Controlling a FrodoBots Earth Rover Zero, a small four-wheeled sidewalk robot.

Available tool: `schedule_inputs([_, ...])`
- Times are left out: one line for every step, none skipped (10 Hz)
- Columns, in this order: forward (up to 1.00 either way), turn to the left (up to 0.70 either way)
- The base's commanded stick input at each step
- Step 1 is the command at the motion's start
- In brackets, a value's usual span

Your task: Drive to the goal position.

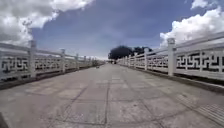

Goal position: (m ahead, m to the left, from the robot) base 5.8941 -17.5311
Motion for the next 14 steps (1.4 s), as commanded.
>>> schedule_inputs([0.7, 0.0])
schedule_inputs([0.7, 0.0])
schedule_inputs([0.7, 0.0])
schedule_inputs([0.7, 0.0])
schedule_inputs([0.7, 0.0])
schedule_inputs([0.7, 0.0])
schedule_inputs([0.7, 0.0])
schedule_inputs([0.7, 0.0])
schedule_inputs([0.7, 0.0])
schedule_inputs([0.7, 0.0])
schedule_inputs([0.7, 0.0])
schedule_inputs([0.7, 0.0])
schedule_inputs([0.7, 0.0])
schedule_inputs([0.7, 0.0])
